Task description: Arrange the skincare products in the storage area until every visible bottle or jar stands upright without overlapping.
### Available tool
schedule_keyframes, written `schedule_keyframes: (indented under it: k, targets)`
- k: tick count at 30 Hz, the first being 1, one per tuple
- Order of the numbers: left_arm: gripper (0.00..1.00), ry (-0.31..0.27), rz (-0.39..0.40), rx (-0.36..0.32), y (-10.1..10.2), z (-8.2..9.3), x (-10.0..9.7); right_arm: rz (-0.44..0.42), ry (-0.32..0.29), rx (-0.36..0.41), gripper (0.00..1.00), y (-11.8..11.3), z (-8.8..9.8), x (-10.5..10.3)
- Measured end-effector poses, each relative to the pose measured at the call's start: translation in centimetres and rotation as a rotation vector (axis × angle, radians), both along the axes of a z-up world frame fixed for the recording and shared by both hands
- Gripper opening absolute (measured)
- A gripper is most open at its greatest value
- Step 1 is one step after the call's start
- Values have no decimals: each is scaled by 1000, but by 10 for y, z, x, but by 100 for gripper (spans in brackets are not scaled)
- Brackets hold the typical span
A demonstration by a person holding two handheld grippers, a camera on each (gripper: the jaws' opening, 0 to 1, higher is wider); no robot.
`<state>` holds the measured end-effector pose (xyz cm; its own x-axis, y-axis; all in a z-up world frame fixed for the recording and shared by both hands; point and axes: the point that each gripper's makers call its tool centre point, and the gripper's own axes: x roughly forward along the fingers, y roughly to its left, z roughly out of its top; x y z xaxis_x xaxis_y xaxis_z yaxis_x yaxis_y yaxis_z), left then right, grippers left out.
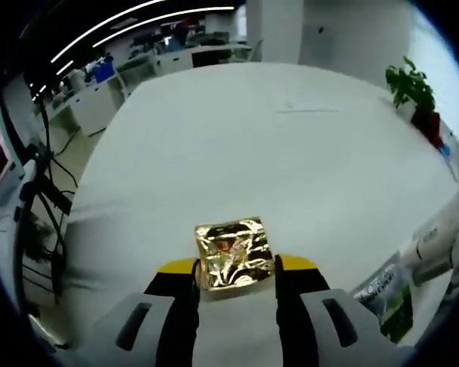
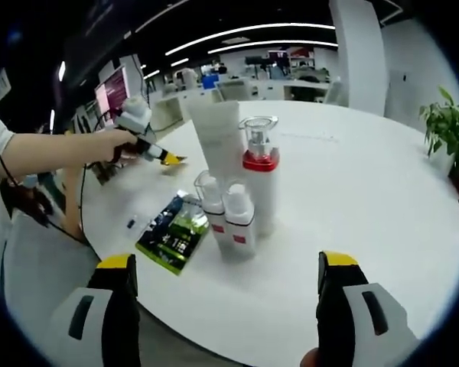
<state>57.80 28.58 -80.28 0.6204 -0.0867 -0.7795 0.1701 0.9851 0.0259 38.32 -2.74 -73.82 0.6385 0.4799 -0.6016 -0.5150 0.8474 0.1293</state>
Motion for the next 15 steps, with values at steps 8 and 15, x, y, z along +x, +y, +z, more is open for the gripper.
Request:
schedule_keyframes:
  k: [8, 15]
  targets:
    - [36, -80, -29, -2, -6, 17, -10, -6, -28, 11, 97, 0, 7, 2]
    - [36, -119, -34, -15, -5, 28, -28, -23, -52, 48, 97, -1, 14, 5]
